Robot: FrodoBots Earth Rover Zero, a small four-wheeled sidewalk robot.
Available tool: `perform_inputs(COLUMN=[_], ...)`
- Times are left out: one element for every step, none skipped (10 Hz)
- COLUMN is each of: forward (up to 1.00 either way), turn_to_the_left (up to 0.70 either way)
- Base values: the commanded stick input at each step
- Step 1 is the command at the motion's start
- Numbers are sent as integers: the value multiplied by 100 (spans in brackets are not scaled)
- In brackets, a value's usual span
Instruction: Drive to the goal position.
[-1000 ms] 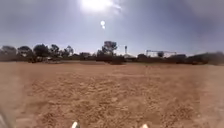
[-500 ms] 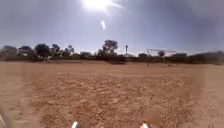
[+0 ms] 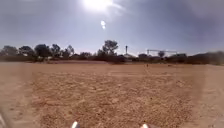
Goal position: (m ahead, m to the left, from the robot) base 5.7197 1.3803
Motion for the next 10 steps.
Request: perform_inputs(forward=[45, 45, 45, 17, 7, 5, 21, 45, 45, 45], turn_to_the_left=[0, 0, 0, 0, 0, 0, 0, 0, 0, 0])
